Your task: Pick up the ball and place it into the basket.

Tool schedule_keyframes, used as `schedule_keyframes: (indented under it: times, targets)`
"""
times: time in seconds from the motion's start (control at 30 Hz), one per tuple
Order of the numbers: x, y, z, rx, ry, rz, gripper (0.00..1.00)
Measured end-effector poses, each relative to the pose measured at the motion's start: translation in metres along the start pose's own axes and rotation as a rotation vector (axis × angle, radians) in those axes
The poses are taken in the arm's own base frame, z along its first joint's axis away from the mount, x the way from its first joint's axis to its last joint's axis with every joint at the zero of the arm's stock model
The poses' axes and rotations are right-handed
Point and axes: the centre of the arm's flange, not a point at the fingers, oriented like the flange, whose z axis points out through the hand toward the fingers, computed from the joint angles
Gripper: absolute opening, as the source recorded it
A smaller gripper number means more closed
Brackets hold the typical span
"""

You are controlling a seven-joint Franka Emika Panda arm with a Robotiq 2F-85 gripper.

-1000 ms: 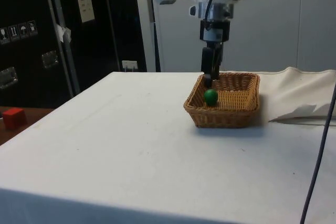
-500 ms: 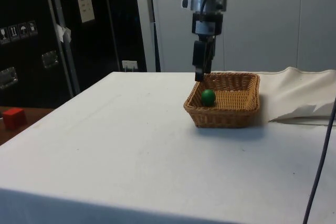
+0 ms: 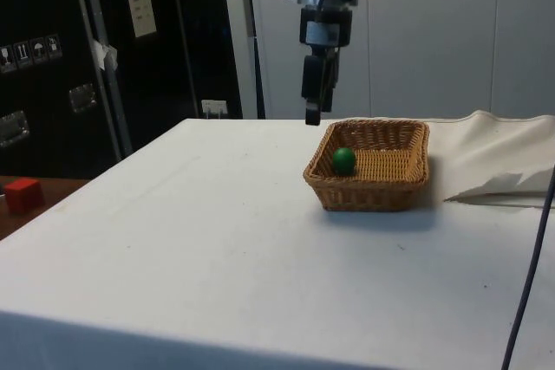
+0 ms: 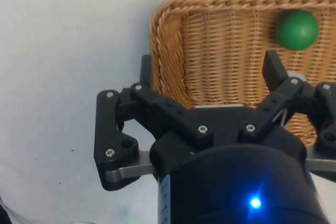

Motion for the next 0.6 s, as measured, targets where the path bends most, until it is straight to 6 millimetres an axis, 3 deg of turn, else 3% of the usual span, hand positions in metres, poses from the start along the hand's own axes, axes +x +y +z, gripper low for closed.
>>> schedule_keyframes:
  times: [0.6]
  targets:
    - [0.022, -0.018, -0.018, -0.033, 0.015, -0.066, 1.0]
